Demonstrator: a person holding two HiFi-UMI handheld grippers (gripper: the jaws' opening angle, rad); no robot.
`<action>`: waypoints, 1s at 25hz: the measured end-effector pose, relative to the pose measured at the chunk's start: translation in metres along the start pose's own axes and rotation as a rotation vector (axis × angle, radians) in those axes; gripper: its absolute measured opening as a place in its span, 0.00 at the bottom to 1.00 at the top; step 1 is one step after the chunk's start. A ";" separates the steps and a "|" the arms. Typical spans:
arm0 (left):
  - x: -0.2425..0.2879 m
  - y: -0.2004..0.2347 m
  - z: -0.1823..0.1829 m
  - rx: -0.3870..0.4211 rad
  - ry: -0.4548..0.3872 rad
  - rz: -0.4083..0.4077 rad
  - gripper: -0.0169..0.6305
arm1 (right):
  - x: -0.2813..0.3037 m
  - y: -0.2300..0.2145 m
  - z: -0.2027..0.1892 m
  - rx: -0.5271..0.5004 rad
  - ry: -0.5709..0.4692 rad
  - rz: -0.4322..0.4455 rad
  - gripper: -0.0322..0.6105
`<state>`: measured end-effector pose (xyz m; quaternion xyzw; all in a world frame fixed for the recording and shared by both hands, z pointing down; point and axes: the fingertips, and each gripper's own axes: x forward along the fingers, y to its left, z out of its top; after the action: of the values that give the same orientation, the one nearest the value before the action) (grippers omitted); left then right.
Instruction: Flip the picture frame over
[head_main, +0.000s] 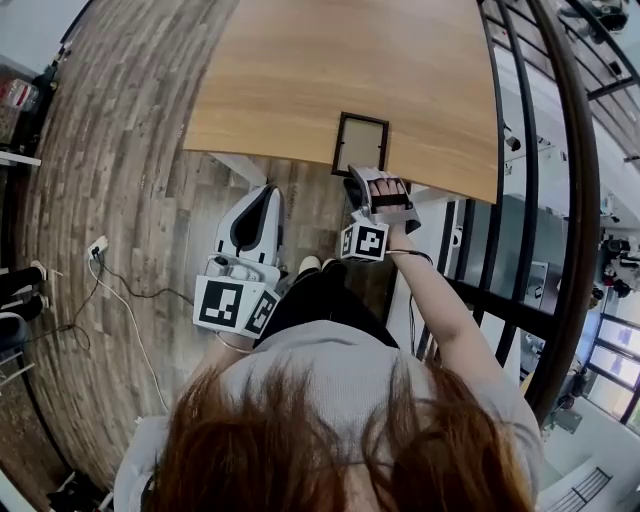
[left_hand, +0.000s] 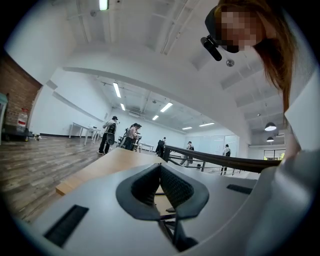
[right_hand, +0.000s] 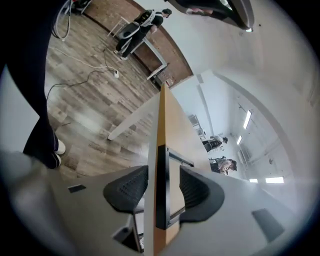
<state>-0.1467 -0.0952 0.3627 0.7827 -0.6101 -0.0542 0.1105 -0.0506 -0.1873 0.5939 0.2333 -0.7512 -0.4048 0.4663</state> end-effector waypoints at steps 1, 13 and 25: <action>-0.002 0.003 -0.002 -0.001 0.003 0.007 0.04 | 0.004 0.002 -0.001 -0.003 0.014 -0.005 0.33; -0.010 0.010 -0.012 -0.003 0.032 0.010 0.04 | 0.019 0.000 -0.004 -0.012 0.071 -0.070 0.27; 0.000 0.002 -0.007 0.003 0.027 -0.031 0.04 | -0.001 -0.011 0.005 0.028 0.003 -0.106 0.20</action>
<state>-0.1474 -0.0951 0.3699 0.7928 -0.5966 -0.0447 0.1168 -0.0546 -0.1913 0.5833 0.2799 -0.7428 -0.4180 0.4418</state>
